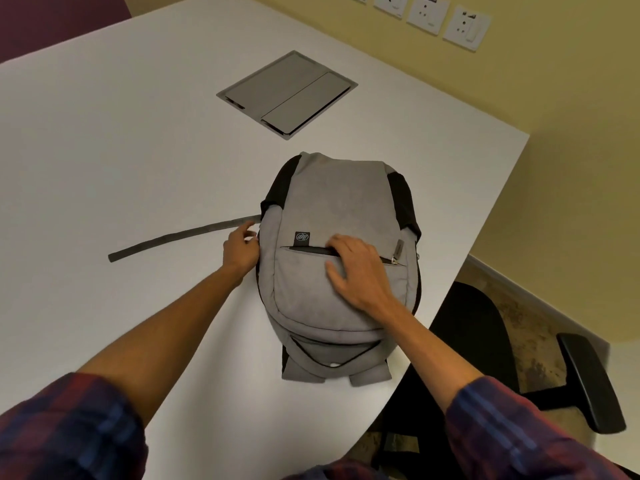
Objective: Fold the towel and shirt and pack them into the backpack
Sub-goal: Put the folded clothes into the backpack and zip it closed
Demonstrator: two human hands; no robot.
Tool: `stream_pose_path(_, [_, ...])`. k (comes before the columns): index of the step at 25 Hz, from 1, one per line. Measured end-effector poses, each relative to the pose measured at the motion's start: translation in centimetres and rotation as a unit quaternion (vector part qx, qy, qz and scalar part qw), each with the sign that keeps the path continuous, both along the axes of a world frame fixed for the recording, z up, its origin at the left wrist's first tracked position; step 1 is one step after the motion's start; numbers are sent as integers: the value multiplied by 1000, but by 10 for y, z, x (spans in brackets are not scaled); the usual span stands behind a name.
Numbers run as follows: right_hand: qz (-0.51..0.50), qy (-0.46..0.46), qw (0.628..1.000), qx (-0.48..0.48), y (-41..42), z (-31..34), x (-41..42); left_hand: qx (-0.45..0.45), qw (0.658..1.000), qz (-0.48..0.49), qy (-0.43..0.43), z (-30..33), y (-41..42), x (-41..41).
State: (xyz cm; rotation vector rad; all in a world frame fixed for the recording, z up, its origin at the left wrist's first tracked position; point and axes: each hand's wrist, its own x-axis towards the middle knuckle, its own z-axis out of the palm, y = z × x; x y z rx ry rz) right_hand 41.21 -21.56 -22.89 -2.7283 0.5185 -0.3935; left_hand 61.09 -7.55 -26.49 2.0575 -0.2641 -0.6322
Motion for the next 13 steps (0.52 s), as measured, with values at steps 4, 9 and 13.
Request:
stream_pose_path(4, [52,9,999,-3,-4,4,63,19,997,-71,-24,-4,-23,24])
stream_pose_path(9, [116,52,992,-18,-15,-7,127,41,996,-82,-19,-20,-25,36])
stream_pose_path(13, [165,87,981,-54,-17,-11,162,40,994,-85,-57,-24,-14,43])
